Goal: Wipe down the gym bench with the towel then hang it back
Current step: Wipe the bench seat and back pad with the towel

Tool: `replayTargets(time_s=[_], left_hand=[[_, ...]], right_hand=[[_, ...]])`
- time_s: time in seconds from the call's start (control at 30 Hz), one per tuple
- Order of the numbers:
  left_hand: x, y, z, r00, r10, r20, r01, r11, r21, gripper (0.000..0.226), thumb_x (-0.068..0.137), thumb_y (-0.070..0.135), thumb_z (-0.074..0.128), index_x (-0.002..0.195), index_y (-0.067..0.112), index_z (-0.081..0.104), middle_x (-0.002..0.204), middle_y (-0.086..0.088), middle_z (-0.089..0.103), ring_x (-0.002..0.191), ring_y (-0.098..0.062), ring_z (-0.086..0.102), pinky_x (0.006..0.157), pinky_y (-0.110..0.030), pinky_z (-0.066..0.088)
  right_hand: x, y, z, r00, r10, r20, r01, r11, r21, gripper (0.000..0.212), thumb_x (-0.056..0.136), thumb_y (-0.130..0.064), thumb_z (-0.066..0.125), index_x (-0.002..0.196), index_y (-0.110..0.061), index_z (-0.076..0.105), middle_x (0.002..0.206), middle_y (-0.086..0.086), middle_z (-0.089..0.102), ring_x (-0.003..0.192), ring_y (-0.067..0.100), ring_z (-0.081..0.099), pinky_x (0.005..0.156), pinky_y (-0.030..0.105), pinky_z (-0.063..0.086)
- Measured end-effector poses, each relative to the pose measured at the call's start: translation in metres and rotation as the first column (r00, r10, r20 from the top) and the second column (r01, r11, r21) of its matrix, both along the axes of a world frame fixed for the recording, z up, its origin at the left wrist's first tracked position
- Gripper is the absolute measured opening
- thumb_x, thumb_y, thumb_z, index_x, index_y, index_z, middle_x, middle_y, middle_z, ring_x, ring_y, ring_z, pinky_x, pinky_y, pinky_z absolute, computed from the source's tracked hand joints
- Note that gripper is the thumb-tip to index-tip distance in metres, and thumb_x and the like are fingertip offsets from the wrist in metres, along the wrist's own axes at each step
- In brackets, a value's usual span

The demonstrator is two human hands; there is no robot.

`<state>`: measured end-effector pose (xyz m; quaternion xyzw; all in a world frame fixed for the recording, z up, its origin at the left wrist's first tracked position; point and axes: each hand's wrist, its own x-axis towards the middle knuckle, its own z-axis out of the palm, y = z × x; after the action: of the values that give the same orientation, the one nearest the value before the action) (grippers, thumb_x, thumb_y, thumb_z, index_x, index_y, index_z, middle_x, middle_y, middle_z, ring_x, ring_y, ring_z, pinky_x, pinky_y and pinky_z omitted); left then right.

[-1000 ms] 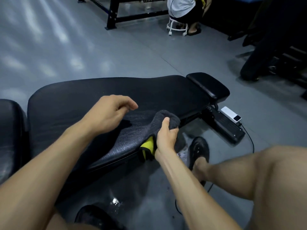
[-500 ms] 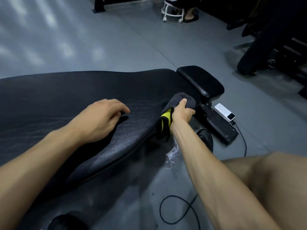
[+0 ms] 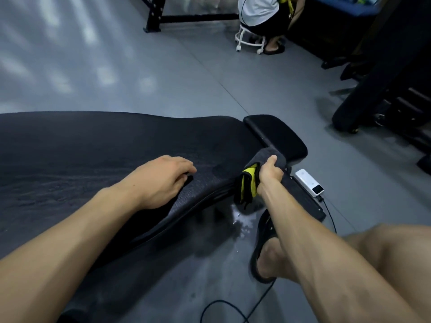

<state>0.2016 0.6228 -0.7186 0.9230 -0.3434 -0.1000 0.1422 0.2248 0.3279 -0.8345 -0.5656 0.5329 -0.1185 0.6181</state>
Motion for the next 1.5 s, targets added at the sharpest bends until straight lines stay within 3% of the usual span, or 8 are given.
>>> replayTargets(time_s=[0.4, 0.63, 0.77, 0.87, 0.93, 1.07, 1.33, 1.5], left_hand=[[-0.018, -0.067, 0.003, 0.987, 0.151, -0.054, -0.146, 0.986, 0.087, 0.04, 0.106, 0.028, 0.044, 0.145, 0.023, 0.051, 0.149, 0.004, 0.054, 0.137, -0.019, 0.049, 0.111, -0.031, 0.037], [-0.009, -0.118, 0.057, 0.983, 0.16, 0.092, -0.172, 0.976, 0.136, 0.037, 0.105, 0.03, 0.046, 0.141, 0.03, 0.055, 0.142, 0.009, 0.059, 0.13, -0.018, 0.055, 0.108, -0.035, 0.041], [0.01, -0.158, 0.056, 0.991, 0.099, 0.094, -0.114, 0.979, 0.169, 0.036, 0.104, 0.027, 0.046, 0.139, 0.027, 0.056, 0.14, 0.006, 0.06, 0.129, -0.019, 0.055, 0.107, -0.031, 0.04], [0.019, -0.185, 0.03, 0.995, 0.079, 0.059, -0.087, 0.983, 0.159, 0.037, 0.104, 0.026, 0.048, 0.14, 0.024, 0.056, 0.142, 0.003, 0.057, 0.129, -0.021, 0.053, 0.106, -0.028, 0.036], [0.025, -0.199, 0.008, 0.997, 0.066, 0.036, -0.07, 0.987, 0.145, 0.039, 0.104, 0.027, 0.048, 0.142, 0.023, 0.055, 0.148, 0.002, 0.053, 0.134, -0.022, 0.049, 0.111, -0.03, 0.035], [0.043, -0.214, -0.03, 0.994, 0.091, 0.058, -0.098, 0.986, 0.136, 0.041, 0.104, 0.034, 0.046, 0.144, 0.024, 0.052, 0.156, 0.003, 0.045, 0.142, -0.024, 0.041, 0.113, -0.046, 0.038], [0.06, -0.218, -0.077, 0.978, 0.11, 0.179, -0.133, 0.984, 0.12, 0.055, 0.1, 0.043, 0.029, 0.14, 0.02, 0.058, 0.152, 0.0, 0.051, 0.143, -0.026, 0.043, 0.118, -0.044, 0.034], [0.063, -0.218, -0.085, 0.969, 0.151, 0.197, -0.175, 0.979, 0.108, 0.047, 0.101, 0.042, 0.033, 0.139, 0.027, 0.056, 0.152, 0.007, 0.05, 0.142, -0.02, 0.041, 0.115, -0.042, 0.035]], right_hand=[[0.015, -0.075, 0.039, 0.879, 0.436, -0.194, -0.457, 0.886, -0.08, 0.068, 0.107, -0.051, 0.035, 0.146, 0.004, 0.045, 0.148, 0.022, 0.053, 0.133, 0.04, 0.052, 0.114, 0.045, 0.04], [0.057, -0.169, 0.163, 0.856, 0.498, 0.142, -0.481, 0.866, -0.137, 0.072, 0.102, -0.059, 0.045, 0.15, -0.006, 0.042, 0.147, 0.012, 0.054, 0.124, 0.033, 0.06, 0.097, 0.041, 0.054], [0.052, -0.225, 0.204, 0.696, 0.703, 0.15, -0.663, 0.708, -0.244, 0.067, 0.095, -0.068, 0.051, 0.132, -0.012, 0.059, 0.12, 0.002, 0.071, 0.087, 0.017, 0.075, 0.062, 0.025, 0.057], [0.026, -0.252, 0.174, 0.631, 0.775, 0.018, -0.691, 0.572, -0.442, 0.053, 0.098, -0.068, 0.044, 0.104, -0.021, 0.068, 0.11, -0.005, 0.073, 0.091, 0.013, 0.073, 0.077, 0.024, 0.055], [0.004, -0.257, 0.125, 0.651, 0.759, -0.021, -0.641, 0.535, -0.55, 0.041, 0.104, -0.059, 0.04, 0.112, -0.027, 0.064, 0.115, -0.007, 0.067, 0.106, 0.014, 0.062, 0.085, 0.021, 0.044], [-0.031, -0.229, 0.03, 0.702, 0.707, 0.083, -0.579, 0.636, -0.511, 0.043, 0.104, -0.054, 0.044, 0.134, -0.025, 0.056, 0.123, -0.008, 0.067, 0.121, 0.016, 0.061, 0.096, 0.028, 0.043], [-0.004, -0.149, -0.044, 0.881, 0.414, 0.228, -0.235, 0.803, -0.548, 0.069, 0.098, -0.062, 0.037, 0.157, -0.025, 0.029, 0.162, -0.006, 0.038, 0.149, 0.017, 0.036, 0.123, 0.047, 0.029], [0.024, -0.136, -0.059, 0.929, 0.187, 0.318, -0.033, 0.9, -0.434, 0.077, 0.098, -0.061, 0.039, 0.159, -0.015, 0.026, 0.166, 0.002, 0.032, 0.153, 0.018, 0.029, 0.124, 0.038, 0.028]])
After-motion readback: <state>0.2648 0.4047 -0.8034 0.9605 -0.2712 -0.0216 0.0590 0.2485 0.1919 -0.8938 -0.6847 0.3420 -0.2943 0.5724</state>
